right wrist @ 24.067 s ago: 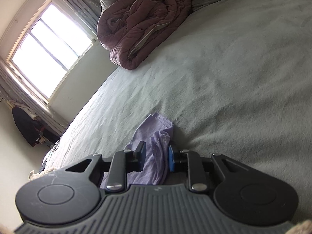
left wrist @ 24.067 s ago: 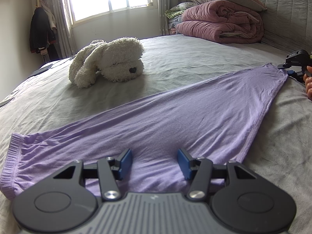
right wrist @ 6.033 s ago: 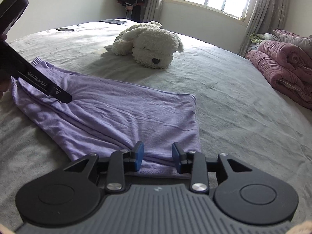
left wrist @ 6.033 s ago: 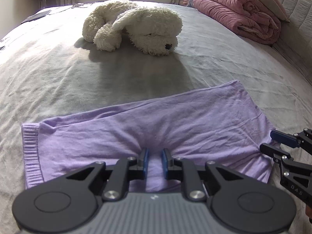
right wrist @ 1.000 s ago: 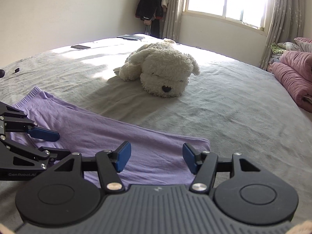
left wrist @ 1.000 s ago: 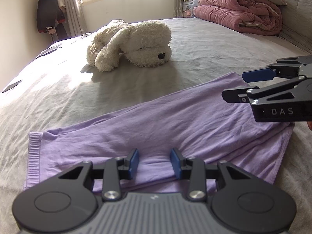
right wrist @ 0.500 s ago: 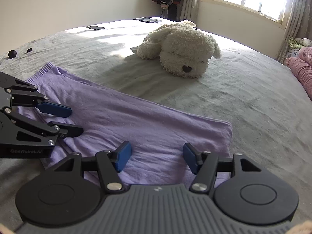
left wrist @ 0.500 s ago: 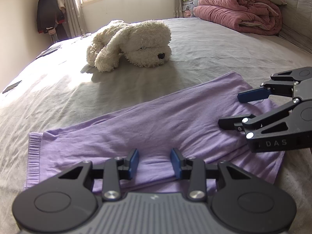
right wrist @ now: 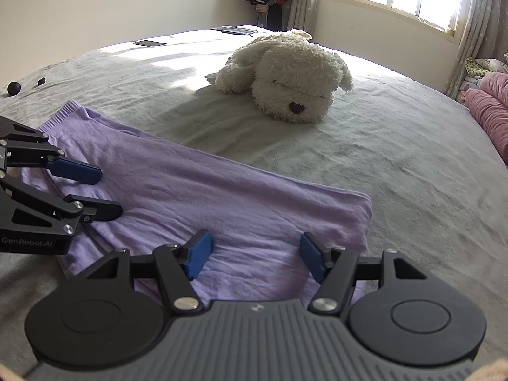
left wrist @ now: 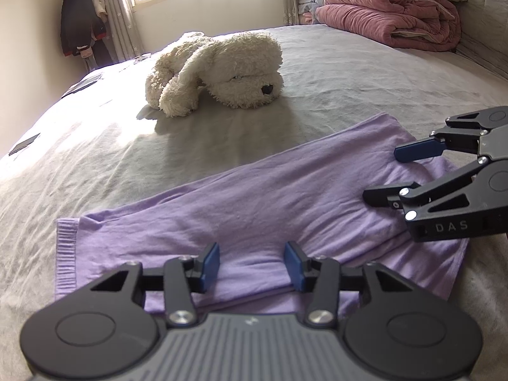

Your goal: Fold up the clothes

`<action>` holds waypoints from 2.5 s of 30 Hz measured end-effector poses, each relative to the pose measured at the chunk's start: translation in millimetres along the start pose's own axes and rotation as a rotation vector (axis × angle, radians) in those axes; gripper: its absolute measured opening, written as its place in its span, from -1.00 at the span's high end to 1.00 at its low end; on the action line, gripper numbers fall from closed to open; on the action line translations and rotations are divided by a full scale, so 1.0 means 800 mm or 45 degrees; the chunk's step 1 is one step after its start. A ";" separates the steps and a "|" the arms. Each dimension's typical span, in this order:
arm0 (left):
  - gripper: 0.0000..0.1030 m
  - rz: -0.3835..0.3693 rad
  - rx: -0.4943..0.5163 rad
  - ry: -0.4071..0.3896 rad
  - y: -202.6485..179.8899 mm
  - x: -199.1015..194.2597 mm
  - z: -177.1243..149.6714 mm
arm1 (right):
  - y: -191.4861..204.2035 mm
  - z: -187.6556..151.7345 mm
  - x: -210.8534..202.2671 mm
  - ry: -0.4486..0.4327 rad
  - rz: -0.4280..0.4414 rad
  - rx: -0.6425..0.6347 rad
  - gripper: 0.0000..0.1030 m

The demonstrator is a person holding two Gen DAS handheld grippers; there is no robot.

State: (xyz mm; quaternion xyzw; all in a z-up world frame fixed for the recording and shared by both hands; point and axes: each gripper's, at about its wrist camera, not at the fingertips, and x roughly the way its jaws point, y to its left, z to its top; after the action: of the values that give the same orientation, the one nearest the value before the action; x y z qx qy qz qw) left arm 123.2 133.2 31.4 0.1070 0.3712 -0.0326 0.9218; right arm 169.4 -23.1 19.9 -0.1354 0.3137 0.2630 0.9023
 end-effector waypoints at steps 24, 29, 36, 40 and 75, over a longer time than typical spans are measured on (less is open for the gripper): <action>-0.06 0.148 -0.177 0.095 0.085 -0.005 -0.004 | -0.011 -0.008 0.007 -0.022 0.017 0.041 -0.58; -0.05 0.157 -0.234 0.144 0.096 -0.008 0.002 | -0.012 -0.008 0.007 -0.022 0.014 0.040 -0.61; -0.04 0.166 -0.236 0.180 0.073 -0.015 0.004 | -0.012 -0.009 0.009 -0.023 0.007 0.039 -0.67; -0.04 0.100 -0.288 0.197 0.063 -0.021 0.009 | -0.011 -0.009 0.010 -0.022 0.001 0.037 -0.71; -0.03 -0.029 -0.375 0.207 0.028 -0.024 0.013 | -0.072 -0.045 -0.023 -0.278 0.083 0.486 -1.00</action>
State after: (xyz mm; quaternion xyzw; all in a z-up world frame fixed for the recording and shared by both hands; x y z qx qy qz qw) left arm 119.8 152.6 55.8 -0.0311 0.4466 0.0204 0.8940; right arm 171.7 -92.6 8.9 0.0773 0.2623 0.2410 0.9312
